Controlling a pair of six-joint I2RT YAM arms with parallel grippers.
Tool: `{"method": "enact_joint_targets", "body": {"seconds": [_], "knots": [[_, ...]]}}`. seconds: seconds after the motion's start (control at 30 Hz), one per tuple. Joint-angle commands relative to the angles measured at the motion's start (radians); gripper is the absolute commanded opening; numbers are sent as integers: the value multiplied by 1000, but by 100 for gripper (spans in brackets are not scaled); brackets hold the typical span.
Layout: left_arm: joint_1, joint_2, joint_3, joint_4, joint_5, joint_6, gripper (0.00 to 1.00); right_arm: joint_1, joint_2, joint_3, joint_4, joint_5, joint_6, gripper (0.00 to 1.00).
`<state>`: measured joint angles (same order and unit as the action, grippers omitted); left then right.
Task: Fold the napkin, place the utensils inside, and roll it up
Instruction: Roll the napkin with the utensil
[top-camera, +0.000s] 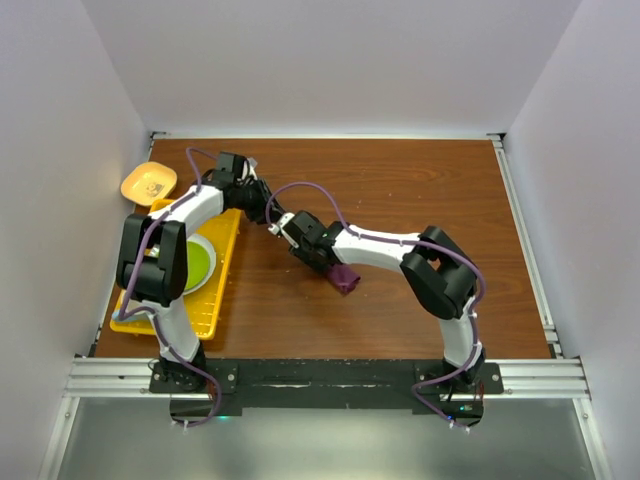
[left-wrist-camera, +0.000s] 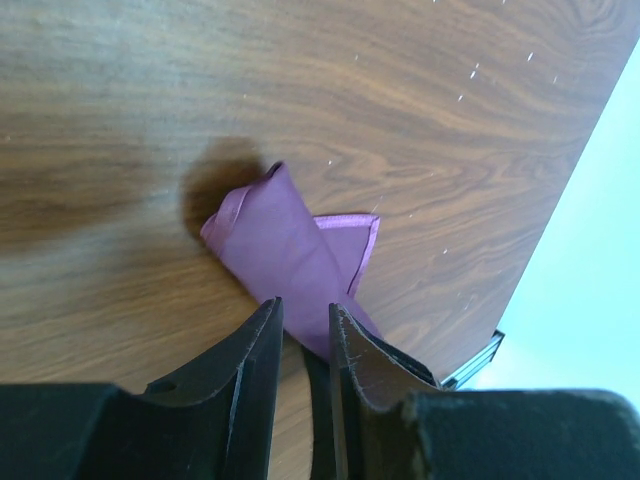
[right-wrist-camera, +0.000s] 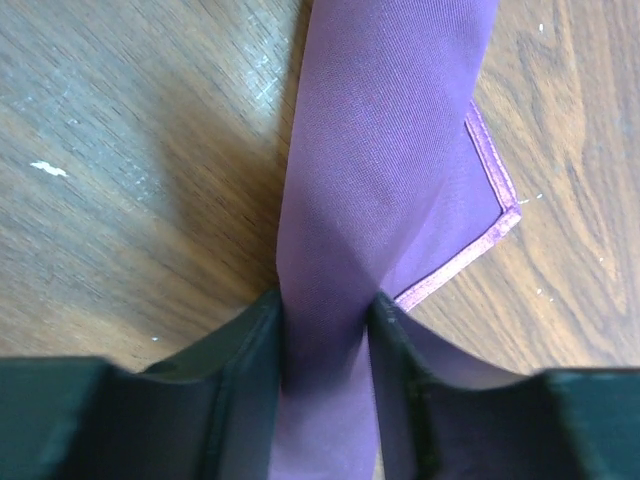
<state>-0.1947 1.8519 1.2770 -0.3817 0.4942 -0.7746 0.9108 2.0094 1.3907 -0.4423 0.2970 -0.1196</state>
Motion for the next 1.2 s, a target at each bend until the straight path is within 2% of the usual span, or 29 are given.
{"method": "enact_joint_targets", "body": {"seconds": [0.0,0.03,0.07,0.13,0.2,0.23,0.47,0.57,0.73,0.97,1.07,1.17], "knots": [[0,-51,-4,52,49,32,30,-56,-11,-2,5,-117,49,31],[0,-45,-4,58,64,28,30,-78,-18,-2,8,-181,57,29],[0,-45,-4,76,72,23,30,-98,-23,-2,13,-253,63,22],[-2,-37,-10,104,107,6,30,-174,-18,-18,33,-474,78,19],[-5,-28,-13,156,135,-8,30,-252,8,-12,22,-609,113,12],[-12,-19,-10,167,158,-17,30,-279,14,-13,28,-759,112,11],[-80,24,-2,259,196,-61,30,-435,66,-44,88,-1184,299,10],[-130,65,4,341,222,-112,30,-477,115,-55,128,-1298,351,11],[-181,150,10,469,225,-180,29,-536,156,-93,168,-1358,377,11],[-184,210,-39,607,198,-143,25,-584,164,-139,185,-1326,370,18],[-184,237,-62,653,176,-141,24,-584,154,-151,180,-1300,373,22],[-184,268,-67,664,156,-129,23,-584,118,-163,186,-1268,385,31]]}}
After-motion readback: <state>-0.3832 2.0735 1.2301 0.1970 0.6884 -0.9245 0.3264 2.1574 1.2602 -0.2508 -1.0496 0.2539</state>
